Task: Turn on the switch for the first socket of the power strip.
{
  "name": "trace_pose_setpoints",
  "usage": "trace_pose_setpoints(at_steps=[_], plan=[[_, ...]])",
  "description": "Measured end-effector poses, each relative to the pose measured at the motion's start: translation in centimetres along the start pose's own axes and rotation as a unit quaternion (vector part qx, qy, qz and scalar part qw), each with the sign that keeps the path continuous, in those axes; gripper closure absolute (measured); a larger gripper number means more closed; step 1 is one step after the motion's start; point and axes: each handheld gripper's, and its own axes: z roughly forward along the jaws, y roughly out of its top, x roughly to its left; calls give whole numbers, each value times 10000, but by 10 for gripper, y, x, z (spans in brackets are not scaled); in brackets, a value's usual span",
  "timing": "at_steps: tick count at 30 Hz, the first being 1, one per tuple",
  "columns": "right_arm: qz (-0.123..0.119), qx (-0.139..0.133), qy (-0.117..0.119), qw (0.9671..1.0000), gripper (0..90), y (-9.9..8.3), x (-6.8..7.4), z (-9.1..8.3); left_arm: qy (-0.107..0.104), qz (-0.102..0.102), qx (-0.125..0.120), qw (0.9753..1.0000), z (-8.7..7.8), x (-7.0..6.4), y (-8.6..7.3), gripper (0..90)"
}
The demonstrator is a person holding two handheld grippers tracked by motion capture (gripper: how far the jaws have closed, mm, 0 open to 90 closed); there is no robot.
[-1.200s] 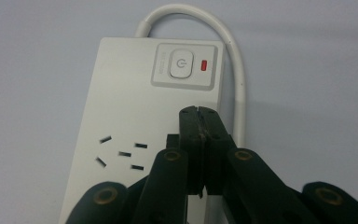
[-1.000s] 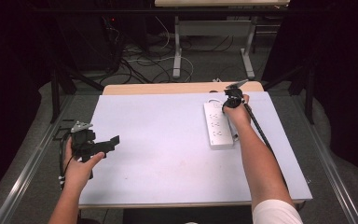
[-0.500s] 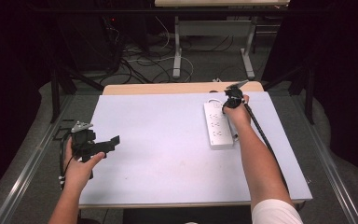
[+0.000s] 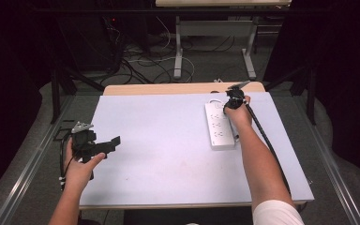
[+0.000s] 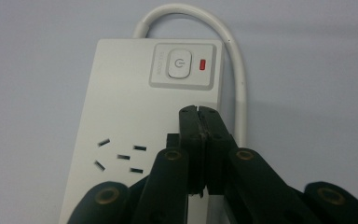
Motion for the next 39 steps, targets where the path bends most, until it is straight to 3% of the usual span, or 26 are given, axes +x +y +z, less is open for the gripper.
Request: trace_pose_setpoints(at_steps=[5, 11, 14, 20, 39], plan=[[-58, 16, -88, 9999, 877, 0, 0, 0, -2, -9, -23, 10000, 0, 0, 0, 5], [39, -17, 61, 10000, 847, 1, 2, 0, 5, -29, -24, 10000, 0, 1, 0, 5], [4, 95, -52, 9999, 826, 1, 3, -1, -3, -31, -20, 10000, 0, 1, 0, 5], [-2, 36, 52, 10000, 802, 1, 3, -1, -8, -21, 3, 10000, 1, 0, 0, 5], [-109, 53, -17, 9999, 648, 5, -1, -10, -6, -1, -1, 10000, 2, 0, -1, 5]])
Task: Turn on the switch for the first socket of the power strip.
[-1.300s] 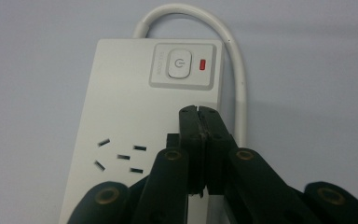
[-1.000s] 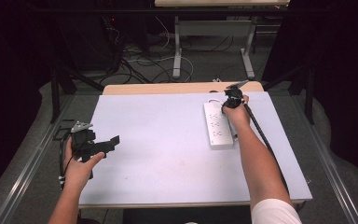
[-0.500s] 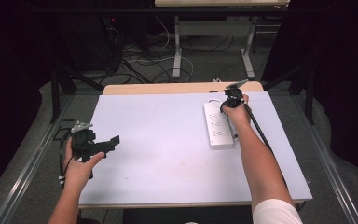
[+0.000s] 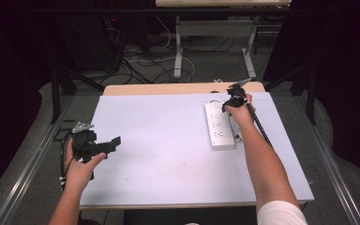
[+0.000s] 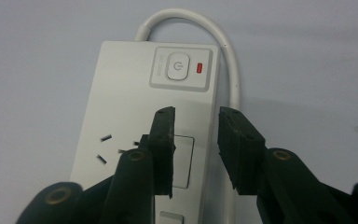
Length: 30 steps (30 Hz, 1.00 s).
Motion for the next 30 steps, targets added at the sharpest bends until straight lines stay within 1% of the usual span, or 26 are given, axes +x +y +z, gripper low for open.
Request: trace_pose_setpoints(at_steps=[1, 4, 5, 6, 7, 8, 10, 11, 13, 14, 16, 19, 20, 21, 26, 27, 29, 30], plan=[[-59, -7, -18, 10000, 629, 0, 0, 0, 0, -1, -1, 10000, 0, 0, 0, 5], [-29, -7, -3, 10000, 585, 1, 1, -2, 5, -11, -39, 10000, 0, 0, 0, 5], [-44, -12, -6, 10000, 568, 1, 1, -3, 2, -3, -4, 10000, 0, 0, 0, 5], [-45, -64, 39, 10000, 550, 1, 1, -2, 2, -1, -9, 10000, 0, 0, 0, 5], [-51, -62, 33, 10000, 537, 1, 2, -3, 2, 0, -8, 10000, 0, 0, 0, 5], [-74, -40, -21, 10000, 521, 1, 2, -4, 2, 2, -5, 10000, 0, 0, 0, 5], [-123, -64, -1, 9999, 492, 1, 2, -5, 3, 3, -3, 10000, 0, -1, 0, 5], [-144, -84, -26, 9999, 460, 1, 2, -6, 2, 23, 9, 10000, 0, 0, 0, 5], [-173, -105, -49, 9998, 449, 1, 2, -7, -2, 27, 15, 10000, 0, -1, 0, 5], [-168, -118, -30, 9998, 437, 1, 3, -7, 5, 32, 23, 10000, 0, -1, 0, 5], [-252, -134, -23, 9996, 405, 1, 3, -9, 5, 10, 11, 10000, 0, -1, 0, 5], [-323, -182, -72, 9993, 354, 0, 4, -10, 4, 17, 14, 10000, 0, -2, 0, 5], [-336, -211, -33, 9992, 333, 0, 4, -10, 2, 8, -24, 10000, 1, -2, 0, 5], [-352, -185, -107, 9992, 315, 0, 5, -11, 5, 20, 17, 10000, 1, -3, 0, 5], [-503, -221, -232, 9982, 270, -1, 3, -16, 2, 19, 16, 10000, 1, -3, 0, 5], [-453, -235, -224, 9984, 269, -1, 4, -18, 3, 20, 15, 10000, 1, -3, 0, 5], [-507, -229, -210, 9982, 265, -1, 3, -21, 2, 21, 5, 10000, 0, -3, 0, 5], [-520, -271, -252, 9980, 261, -2, 3, -22, 7, 14, 10, 10000, 0, -3, 0, 5]])
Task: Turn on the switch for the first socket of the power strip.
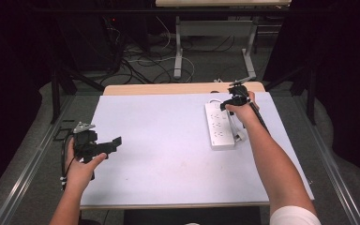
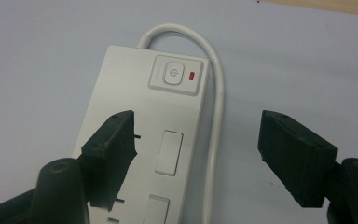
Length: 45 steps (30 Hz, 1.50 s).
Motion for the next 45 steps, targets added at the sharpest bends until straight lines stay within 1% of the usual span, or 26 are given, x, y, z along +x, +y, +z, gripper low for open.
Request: trace_pose_setpoints(at_steps=[3, 5, 6, 7, 10, 11, 13, 14, 16, 19, 20, 21, 23, 25, 26, 27, 29, 30, 33, 34, 36, 37, 38, 40, 43, 45], plan=[[-34, -28, 2, 10000, 260, 0, -1, -3, 5, 8, 13, 10000, -1, 0, 0, 5], [-32, 13, 78, 10000, 259, -1, -1, -5, 4, 28, 12, 10000, -1, 0, 0, 5], [-77, -7, 118, 9999, 254, -2, -1, -5, 0, 30, 9, 10000, -1, 0, 0, 5], [-108, 32, 78, 9999, 255, -2, -1, -7, -1, 30, -9, 10000, -1, -1, 0, 5], [-191, 23, 76, 9998, 255, -3, 0, -9, -1, 26, 8, 10000, -1, -1, 0, 5], [-217, 14, 59, 9997, 249, -3, 0, -10, -11, 23, 1, 10000, -1, -1, 0, 5], [-193, -21, 72, 9998, 229, -3, 2, -12, -6, 17, -12, 10000, 0, -1, 0, 5], [-229, -24, 94, 9997, 219, -3, 3, -12, -4, 22, 13, 10000, -1, -1, 0, 5], [-291, -42, 114, 9995, 202, -4, 5, -12, -7, 20, -13, 10000, -1, -1, 0, 5], [-302, -48, 156, 9994, 196, -4, 10, -12, -13, 24, -5, 10000, 0, -1, 0, 5], [-313, -12, 179, 9993, 195, -5, 11, -12, -17, 29, -1, 10000, 0, -1, 0, 5], [-360, -17, 206, 9991, 194, -5, 11, -13, -17, 28, -3, 10000, 0, -2, 0, 5], [-322, -30, 182, 9993, 191, -5, 14, -13, -18, 33, -4, 10000, 0, -2, 0, 5], [-417, -23, 235, 9989, 188, -5, 15, -14, -22, 63, 12, 10000, 0, -2, 0, 5], [-425, -37, 203, 9989, 185, -5, 16, -15, -23, 63, 11, 10000, -1, -2, 0, 5], [-484, -59, 255, 9985, 179, -6, 16, -16, -21, 62, 10, 10000, -1, -2, 0, 5], [-497, -49, 287, 9983, 163, -6, 17, -17, -22, 33, -8, 10000, 0, -2, 0, 5], [-469, -79, 268, 9985, 159, -6, 18, -17, -23, 32, -8, 10000, 0, -2, 0, 5], [-489, -52, 316, 9983, 151, -6, 19, -20, -22, 37, -6, 10000, 0, -2, 0, 5], [-567, -91, 324, 9978, 149, -7, 18, -21, -24, 63, 12, 10000, -1, -2, 0, 5], [-583, -79, 312, 9978, 143, -7, 18, -24, -24, 61, 16, 10000, -1, -2, 0, 5], [-645, -109, 287, 9974, 124, -8, 19, -26, -22, 57, 22, 10000, -1, -2, 0, 5], [-645, -109, 287, 9974, 124, -8, 19, -26, -22, 55, 26, 10000, -1, -2, 0, 5], [-729, -105, 281, 9969, 83, -10, 20, -29, -29, 60, 19, 10000, 0, -2, 0, 5], [-780, -115, 242, 9966, 37, -12, 24, -33, -29, 37, 7, 10000, 0, -3, 0, 5], [-869, -147, 321, 9956, 34, -13, 25, -37, -32, 41, 6, 10000, 0, -3, 0, 5]])
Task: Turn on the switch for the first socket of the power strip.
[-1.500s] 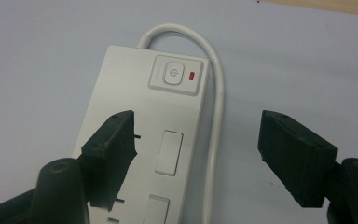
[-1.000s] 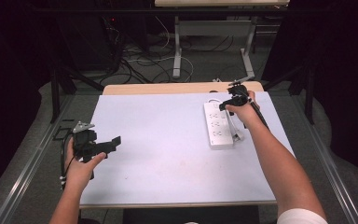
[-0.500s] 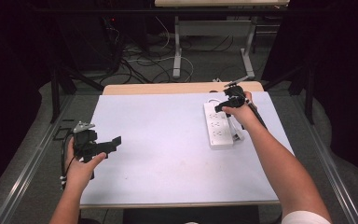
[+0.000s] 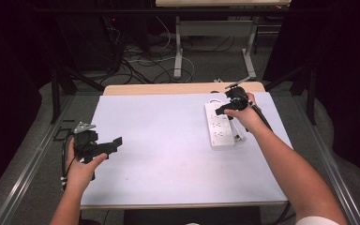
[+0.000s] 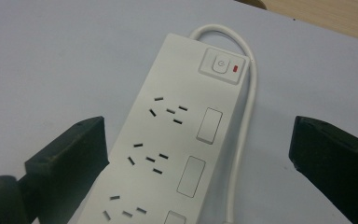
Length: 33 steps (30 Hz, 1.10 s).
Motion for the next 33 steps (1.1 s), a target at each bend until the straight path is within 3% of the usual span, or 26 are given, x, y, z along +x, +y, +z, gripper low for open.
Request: trace_pose_setpoints(at_steps=[8, 17, 33], plan=[[-169, -192, -14, 9997, 0, -3, 8, -20, 1, -6, 2, 10000, 0, 0, 0, 5], [-288, -412, 231, 9985, 0, -7, 14, -43, -20, 7, 3, 10000, 0, -1, 0, 5], [-332, -763, 427, 9956, 0, -27, 17, -78, -49, -9, -17, 10000, -1, -2, 1, 5]])
